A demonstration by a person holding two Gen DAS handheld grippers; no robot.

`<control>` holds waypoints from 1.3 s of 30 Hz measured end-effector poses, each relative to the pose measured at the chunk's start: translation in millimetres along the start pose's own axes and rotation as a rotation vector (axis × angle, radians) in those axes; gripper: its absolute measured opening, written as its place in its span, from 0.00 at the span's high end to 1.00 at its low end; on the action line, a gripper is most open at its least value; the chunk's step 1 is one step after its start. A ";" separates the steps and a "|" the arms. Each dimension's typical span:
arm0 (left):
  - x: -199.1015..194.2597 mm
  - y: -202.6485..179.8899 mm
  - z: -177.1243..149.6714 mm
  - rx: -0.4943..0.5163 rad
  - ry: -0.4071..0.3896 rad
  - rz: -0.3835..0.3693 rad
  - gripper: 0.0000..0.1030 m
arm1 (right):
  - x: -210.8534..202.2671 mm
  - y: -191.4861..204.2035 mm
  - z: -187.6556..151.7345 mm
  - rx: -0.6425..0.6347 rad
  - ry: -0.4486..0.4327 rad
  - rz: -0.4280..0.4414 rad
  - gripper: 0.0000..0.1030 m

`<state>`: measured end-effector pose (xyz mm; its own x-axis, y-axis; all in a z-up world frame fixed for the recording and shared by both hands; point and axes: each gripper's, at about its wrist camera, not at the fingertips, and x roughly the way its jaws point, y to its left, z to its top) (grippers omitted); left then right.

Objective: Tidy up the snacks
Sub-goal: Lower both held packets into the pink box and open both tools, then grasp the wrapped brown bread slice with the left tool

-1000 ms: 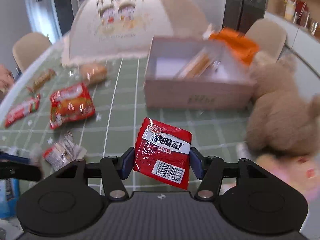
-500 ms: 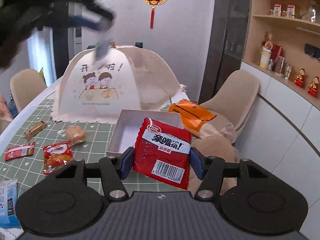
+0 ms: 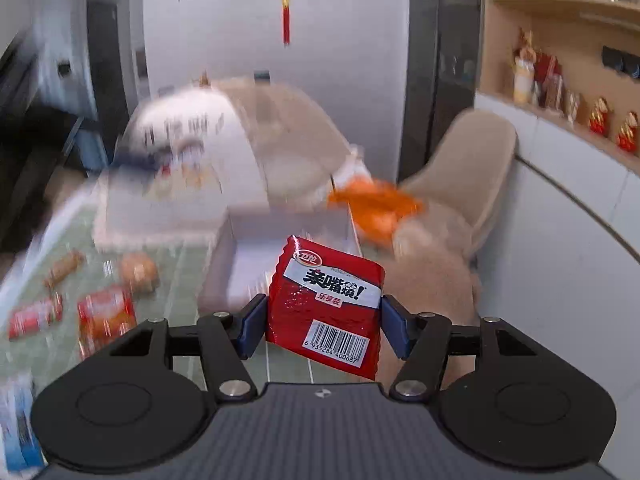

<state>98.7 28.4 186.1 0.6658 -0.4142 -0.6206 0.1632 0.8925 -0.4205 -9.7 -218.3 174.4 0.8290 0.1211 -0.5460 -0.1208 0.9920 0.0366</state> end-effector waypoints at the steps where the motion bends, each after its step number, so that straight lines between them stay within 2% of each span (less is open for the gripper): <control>1: -5.4 9.1 -11.3 -0.007 0.024 0.027 0.60 | 7.4 -1.5 21.0 0.007 -0.017 0.013 0.41; 2: -9.2 16.6 -19.5 -0.024 0.041 0.050 0.60 | 16.1 -4.0 40.5 0.017 -0.026 0.036 0.40; 3: -15.5 25.4 -29.3 -0.046 0.048 0.067 0.60 | 27.6 -5.6 61.3 0.030 -0.029 0.077 0.30; 4: -21.1 35.5 -39.1 -0.075 0.049 0.082 0.60 | 41.0 -6.8 80.6 0.037 -0.022 0.123 0.15; 5: -27.8 44.5 -47.0 -0.100 0.048 0.094 0.60 | 55.7 -7.0 97.7 0.044 -0.002 0.143 0.10; 7: -48.0 62.0 -64.2 -0.137 0.034 0.141 0.60 | 77.5 -4.2 118.9 0.057 0.015 0.118 0.09; 9: -71.2 79.4 -78.9 -0.158 0.018 0.212 0.60 | 90.1 2.2 123.6 0.056 0.017 0.084 0.09; 13: -113.9 120.3 -114.0 -0.256 0.042 0.362 0.60 | 103.8 22.9 94.4 0.060 0.085 0.121 0.09; 15: -128.9 140.9 -131.7 -0.321 0.076 0.407 0.60 | 111.5 42.9 68.8 0.012 0.139 0.127 0.09; 17: -139.8 154.8 -150.8 -0.367 0.103 0.433 0.60 | 116.8 67.1 38.4 -0.042 0.184 0.130 0.09; 20: -150.0 167.2 -166.1 -0.385 0.109 0.443 0.60 | 122.5 99.3 -9.5 -0.118 0.279 0.187 0.09; 22: -153.1 171.1 -167.3 -0.365 0.089 0.437 0.60 | 124.6 120.9 -39.3 -0.150 0.341 0.227 0.09; 24: -154.0 171.1 -161.2 -0.284 0.064 0.432 0.60 | 123.9 143.3 -65.0 -0.177 0.397 0.270 0.09; 26: -148.8 167.7 -148.9 -0.145 0.062 0.440 0.60 | 117.3 162.9 -81.8 -0.197 0.419 0.299 0.09; 29: -125.8 156.2 -129.3 0.116 0.135 0.442 0.59 | 103.0 188.9 -98.5 -0.231 0.415 0.306 0.09; 31: -110.2 156.2 -120.5 0.236 0.166 0.443 0.59 | 91.8 200.8 -106.3 -0.255 0.411 0.315 0.09; 33: -99.4 166.0 -109.1 0.243 0.174 0.429 0.58 | 81.2 206.8 -111.5 -0.267 0.417 0.318 0.09; 37: -85.4 200.3 -81.8 0.154 0.164 0.430 0.58 | 71.3 209.2 -121.1 -0.266 0.452 0.308 0.09; 39: -82.4 220.7 -68.3 0.102 0.144 0.433 0.59 | 65.9 210.6 -126.0 -0.267 0.457 0.275 0.09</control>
<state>30.2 247.3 99.2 0.5821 -0.0139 -0.8130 -0.0319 0.9987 -0.0399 -49.3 -6.0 40.7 0.4358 0.2863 -0.8533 -0.4803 0.8758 0.0485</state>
